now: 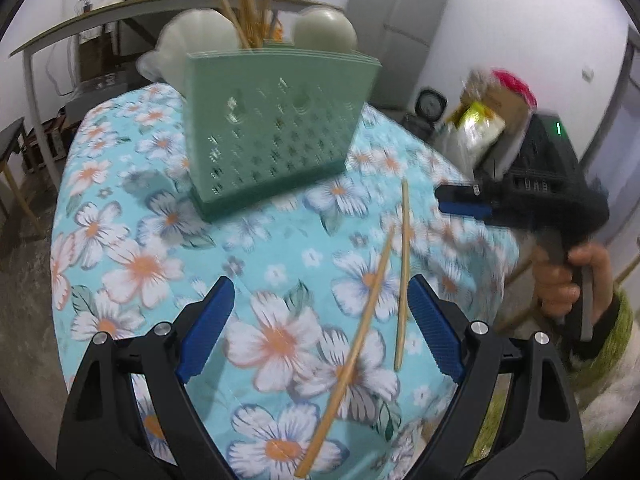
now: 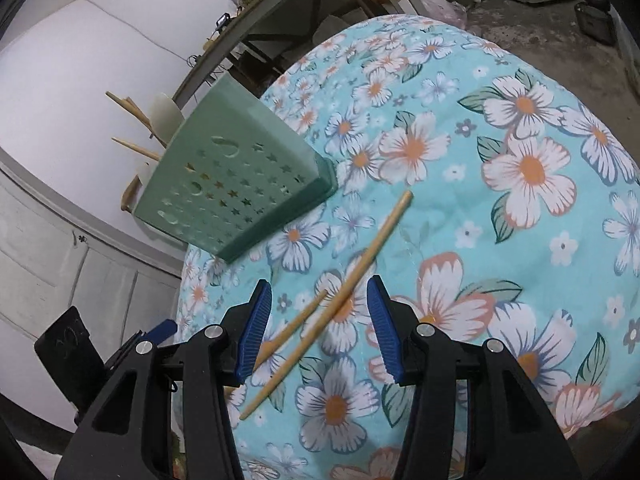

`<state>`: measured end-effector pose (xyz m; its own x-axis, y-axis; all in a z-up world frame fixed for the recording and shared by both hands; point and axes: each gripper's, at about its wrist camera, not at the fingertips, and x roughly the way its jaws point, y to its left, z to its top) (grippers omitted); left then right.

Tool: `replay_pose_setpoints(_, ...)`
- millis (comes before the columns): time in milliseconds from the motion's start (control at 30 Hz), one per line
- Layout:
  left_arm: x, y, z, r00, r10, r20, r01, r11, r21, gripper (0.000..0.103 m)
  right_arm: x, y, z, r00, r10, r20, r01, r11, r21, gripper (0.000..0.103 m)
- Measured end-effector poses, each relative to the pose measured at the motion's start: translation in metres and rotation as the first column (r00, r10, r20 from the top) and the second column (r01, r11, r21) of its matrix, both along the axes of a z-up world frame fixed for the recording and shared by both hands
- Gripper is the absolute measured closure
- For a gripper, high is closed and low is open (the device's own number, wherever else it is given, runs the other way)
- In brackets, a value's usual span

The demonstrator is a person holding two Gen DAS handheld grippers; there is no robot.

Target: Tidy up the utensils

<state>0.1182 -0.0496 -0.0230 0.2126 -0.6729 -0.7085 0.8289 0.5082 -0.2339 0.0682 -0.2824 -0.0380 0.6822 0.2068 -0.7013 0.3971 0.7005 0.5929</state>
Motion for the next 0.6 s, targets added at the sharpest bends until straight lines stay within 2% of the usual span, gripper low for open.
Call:
replay_pose_setpoints(67,-0.008,-0.002,-0.003,0.999,-0.040,0.009,0.040,0.999,0.034,0.019,-0.002,-0.001,-0.005,1.000,0.001,-0.004,-0.001,1.000,0.017,0.051)
replay_pose_setpoints(167,-0.020,-0.004,-0.009,0.996,-0.093,0.017,0.092,0.993,0.075,0.030,-0.006,-0.002,-0.010,1.000,0.005,-0.010,-0.004,0.999,0.035,0.051)
replay_pose_setpoints(267,-0.023,-0.005,-0.018,0.994,-0.108,-0.006,0.108,0.987,0.119,0.044,-0.006,-0.001,-0.015,1.000,0.010,-0.013,-0.009,0.998,0.054,0.051)
replay_pose_setpoints(333,-0.022,-0.005,-0.023,0.994,-0.111,-0.023,0.113,0.984,0.139,0.057,-0.006,-0.001,-0.017,1.000,0.015,-0.013,-0.014,0.998,0.059,0.051)
replay_pose_setpoints(433,-0.018,-0.003,-0.029,0.994,-0.105,-0.040,0.110,0.980,0.168,0.068,-0.004,-0.002,-0.017,1.000,0.019,-0.013,-0.018,0.998,0.066,0.051)
replay_pose_setpoints(600,-0.013,-0.005,-0.038,0.994,-0.097,-0.050,0.105,0.976,0.190,0.075,-0.004,-0.005,-0.019,1.000,0.015,-0.009,-0.015,0.997,0.074,0.051)
